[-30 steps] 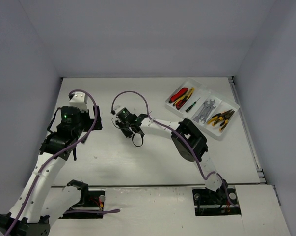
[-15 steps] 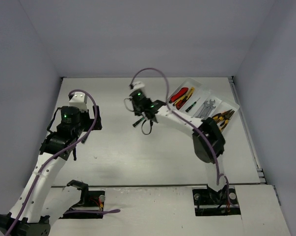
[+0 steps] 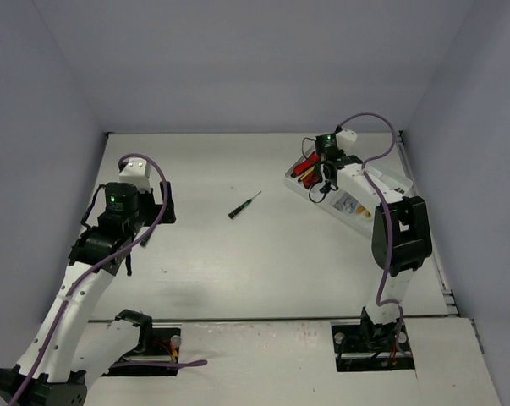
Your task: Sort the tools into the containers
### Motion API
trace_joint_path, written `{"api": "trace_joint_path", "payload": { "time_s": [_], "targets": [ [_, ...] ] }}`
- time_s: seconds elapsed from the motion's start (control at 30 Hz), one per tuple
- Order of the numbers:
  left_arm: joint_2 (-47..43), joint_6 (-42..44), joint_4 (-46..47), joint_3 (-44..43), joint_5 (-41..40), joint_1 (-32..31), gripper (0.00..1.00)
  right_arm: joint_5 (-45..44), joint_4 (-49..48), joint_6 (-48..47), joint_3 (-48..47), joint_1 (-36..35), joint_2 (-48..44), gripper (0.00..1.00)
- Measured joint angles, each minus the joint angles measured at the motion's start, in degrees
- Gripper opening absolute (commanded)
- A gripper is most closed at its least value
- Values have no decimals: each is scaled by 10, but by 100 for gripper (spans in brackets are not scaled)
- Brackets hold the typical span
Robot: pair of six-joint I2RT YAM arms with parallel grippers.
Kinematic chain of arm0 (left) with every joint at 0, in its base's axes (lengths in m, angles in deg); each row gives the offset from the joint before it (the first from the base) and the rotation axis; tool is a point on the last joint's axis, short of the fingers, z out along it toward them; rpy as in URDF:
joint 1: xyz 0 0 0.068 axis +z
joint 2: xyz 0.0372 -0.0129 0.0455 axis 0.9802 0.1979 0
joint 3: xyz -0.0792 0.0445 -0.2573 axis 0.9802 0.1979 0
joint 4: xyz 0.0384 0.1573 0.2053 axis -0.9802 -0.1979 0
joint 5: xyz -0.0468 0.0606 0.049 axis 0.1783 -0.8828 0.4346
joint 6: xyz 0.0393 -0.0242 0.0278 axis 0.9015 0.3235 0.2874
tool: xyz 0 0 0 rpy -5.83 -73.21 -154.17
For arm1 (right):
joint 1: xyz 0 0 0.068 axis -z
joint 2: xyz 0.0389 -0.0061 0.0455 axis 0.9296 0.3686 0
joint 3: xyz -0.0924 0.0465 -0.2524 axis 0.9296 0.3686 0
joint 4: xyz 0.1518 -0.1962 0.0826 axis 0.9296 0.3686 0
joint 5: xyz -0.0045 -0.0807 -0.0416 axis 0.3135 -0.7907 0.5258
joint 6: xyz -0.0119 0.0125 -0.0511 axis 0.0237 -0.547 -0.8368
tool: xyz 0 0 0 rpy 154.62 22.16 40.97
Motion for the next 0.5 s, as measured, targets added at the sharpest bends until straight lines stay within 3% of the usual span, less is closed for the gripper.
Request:
{"api": "trace_joint_path", "payload": {
  "time_s": [0.07,0.13,0.27,0.5],
  "targets": [
    [0,0,0,0,0,0,94,7,-1,11,0,16,10,20],
    [0,0,0,0,0,0,94,14,-1,20,0,29,21,33],
    [0,0,0,0,0,0,94,24,-1,33,0,45,44,44],
    [2,0,0,0,3,0,94,40,-1,37,-3,36,52,54]
  ]
}}
